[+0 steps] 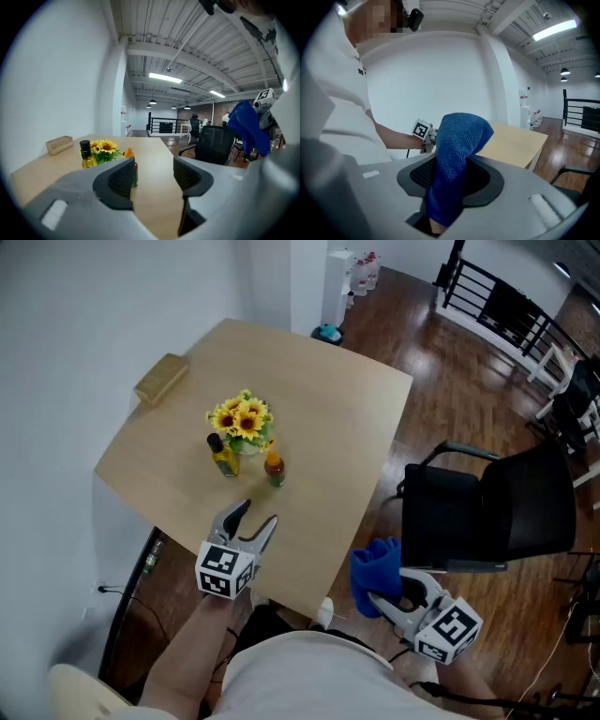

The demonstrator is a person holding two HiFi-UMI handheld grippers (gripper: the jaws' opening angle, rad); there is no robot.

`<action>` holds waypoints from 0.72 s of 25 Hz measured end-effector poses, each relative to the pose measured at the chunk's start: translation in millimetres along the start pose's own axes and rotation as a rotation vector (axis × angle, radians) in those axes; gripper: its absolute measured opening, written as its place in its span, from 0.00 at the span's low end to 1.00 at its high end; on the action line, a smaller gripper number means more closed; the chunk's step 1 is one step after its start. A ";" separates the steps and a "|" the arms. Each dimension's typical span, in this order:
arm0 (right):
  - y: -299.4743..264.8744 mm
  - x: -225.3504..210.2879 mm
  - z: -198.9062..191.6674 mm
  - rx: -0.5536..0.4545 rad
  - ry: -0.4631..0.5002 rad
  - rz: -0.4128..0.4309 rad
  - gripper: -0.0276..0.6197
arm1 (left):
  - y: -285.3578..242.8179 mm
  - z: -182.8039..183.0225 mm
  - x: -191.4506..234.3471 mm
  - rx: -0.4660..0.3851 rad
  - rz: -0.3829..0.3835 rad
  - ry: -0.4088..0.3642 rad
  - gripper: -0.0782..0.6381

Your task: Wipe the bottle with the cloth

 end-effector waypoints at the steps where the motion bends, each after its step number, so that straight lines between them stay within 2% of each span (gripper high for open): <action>1: -1.6 -3.2 3.9 -0.003 -0.005 -0.009 0.29 | -13.3 3.2 9.5 0.001 0.009 -0.003 0.49; 6: -9.9 -14.3 15.5 -0.009 -0.050 -0.090 0.29 | -79.3 10.5 56.6 0.026 0.029 0.000 0.49; 14: -28.3 2.4 32.3 0.039 -0.113 -0.202 0.29 | -154.5 3.4 87.9 0.072 -0.052 -0.011 0.50; 16: -31.3 7.2 34.9 0.052 -0.132 -0.232 0.29 | -163.2 1.2 88.8 0.069 -0.077 -0.017 0.47; 18: -34.4 11.1 37.2 0.062 -0.147 -0.262 0.29 | -168.1 1.1 90.9 0.052 -0.089 -0.027 0.40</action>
Point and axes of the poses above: the fingertips, and each gripper's own axes: y backward along the fingers, x to its left, z out of its top, the point moved 7 cm from there along y, backward along the fingers, and after that the axes turned 7 degrees about x, right-handed, at the moved point
